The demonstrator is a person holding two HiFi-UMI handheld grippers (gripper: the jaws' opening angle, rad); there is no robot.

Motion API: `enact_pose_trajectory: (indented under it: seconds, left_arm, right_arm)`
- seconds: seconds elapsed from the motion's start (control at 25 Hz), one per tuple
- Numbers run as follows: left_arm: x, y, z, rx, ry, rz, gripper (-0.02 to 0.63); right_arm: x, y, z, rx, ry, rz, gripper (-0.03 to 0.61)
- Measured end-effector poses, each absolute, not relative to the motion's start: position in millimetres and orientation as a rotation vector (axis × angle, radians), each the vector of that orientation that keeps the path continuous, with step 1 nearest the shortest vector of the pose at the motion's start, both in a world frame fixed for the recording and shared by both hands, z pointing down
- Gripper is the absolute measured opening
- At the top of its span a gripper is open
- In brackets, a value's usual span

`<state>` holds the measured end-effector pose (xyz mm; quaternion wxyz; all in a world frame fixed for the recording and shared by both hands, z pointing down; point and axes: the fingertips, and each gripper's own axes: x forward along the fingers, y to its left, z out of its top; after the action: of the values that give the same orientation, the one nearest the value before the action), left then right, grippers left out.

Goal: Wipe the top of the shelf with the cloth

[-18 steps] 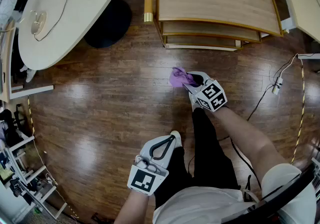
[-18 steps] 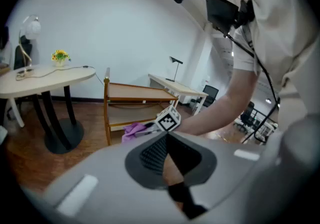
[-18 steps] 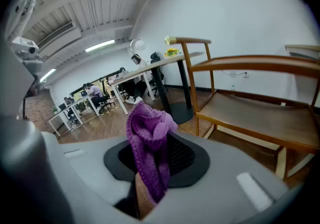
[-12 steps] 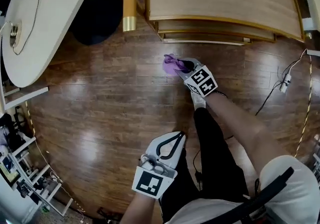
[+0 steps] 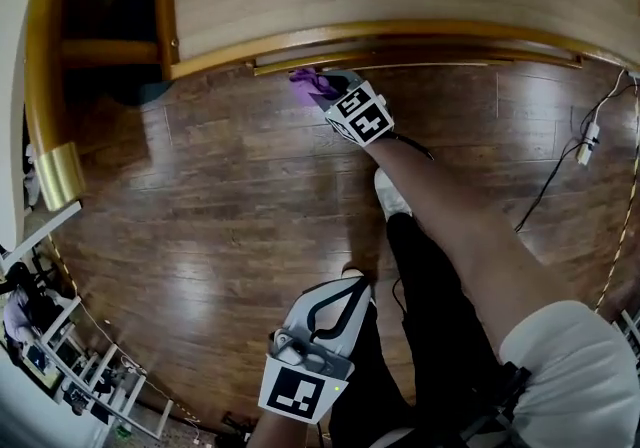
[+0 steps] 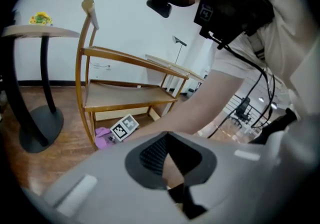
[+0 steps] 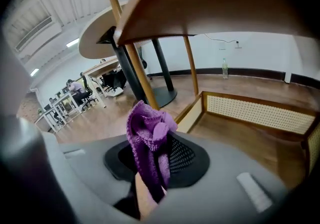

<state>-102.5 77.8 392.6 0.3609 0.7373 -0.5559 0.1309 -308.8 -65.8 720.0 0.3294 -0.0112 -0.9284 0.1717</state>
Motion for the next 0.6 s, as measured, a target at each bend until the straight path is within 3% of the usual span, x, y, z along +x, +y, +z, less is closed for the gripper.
enact_pose_trajectory:
  seconds: [0.24, 0.6]
  left_arm:
    - [-94, 55, 419, 1.947, -1.363, 0.34, 0.021]
    - [-72, 12, 424, 2.023, -1.252, 0.349, 0.021]
  right_arm:
    - [-271, -120, 768, 0.06, -2.37, 0.39, 0.095]
    - [-163, -193, 770, 0.268, -2.304, 0.42, 0.095]
